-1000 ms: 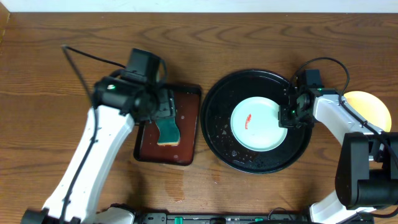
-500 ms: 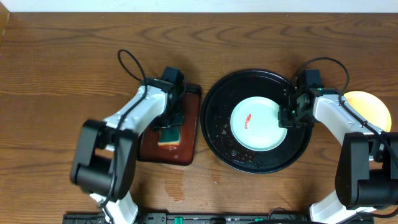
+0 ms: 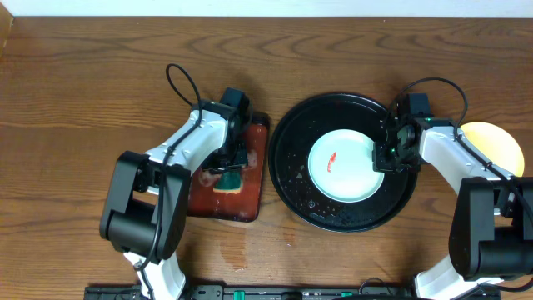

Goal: Clean dirty plates on tray and stack at the side

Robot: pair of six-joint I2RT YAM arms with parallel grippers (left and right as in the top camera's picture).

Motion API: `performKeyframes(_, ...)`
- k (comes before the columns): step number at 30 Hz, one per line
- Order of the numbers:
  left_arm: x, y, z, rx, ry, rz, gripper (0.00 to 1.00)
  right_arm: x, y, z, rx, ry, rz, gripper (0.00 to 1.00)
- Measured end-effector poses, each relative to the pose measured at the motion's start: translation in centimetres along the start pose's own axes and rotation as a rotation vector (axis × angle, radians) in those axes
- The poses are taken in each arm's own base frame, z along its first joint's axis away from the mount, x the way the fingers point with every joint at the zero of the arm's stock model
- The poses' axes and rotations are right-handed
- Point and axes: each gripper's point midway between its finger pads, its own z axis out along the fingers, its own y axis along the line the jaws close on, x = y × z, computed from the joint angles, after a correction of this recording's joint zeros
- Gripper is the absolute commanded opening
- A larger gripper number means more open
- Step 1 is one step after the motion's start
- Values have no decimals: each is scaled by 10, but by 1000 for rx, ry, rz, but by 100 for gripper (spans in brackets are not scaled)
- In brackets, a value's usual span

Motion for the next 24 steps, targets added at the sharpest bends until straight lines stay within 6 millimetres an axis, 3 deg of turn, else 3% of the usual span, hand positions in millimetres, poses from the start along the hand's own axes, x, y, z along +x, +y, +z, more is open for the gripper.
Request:
performKeyframes(7, -15, 1, -39, 27, -147, -4, 56, 0, 0, 0, -1, 1, 0, 1)
performKeyframes(10, -29, 1, -45, 24, -219, -10, 56, 0, 0, 0, -1, 1, 0, 1)
performKeyframes(14, -42, -2, -35, 22, -263, -14, 52, 0, 0, 0, -1, 1, 0, 1)
performKeyframes(18, -38, 0, -10, -6, -207, -10, 47, 0, 0, 0, -2, 1, 0, 1)
performKeyframes(21, -37, 1, -2, -16, -190, -11, 35, 0, 0, 0, -2, 1, 0, 1)
performKeyframes(24, -38, 2, 2, -26, -185, -10, 8, 0, 0, 0, -2, 2, 0, 1)
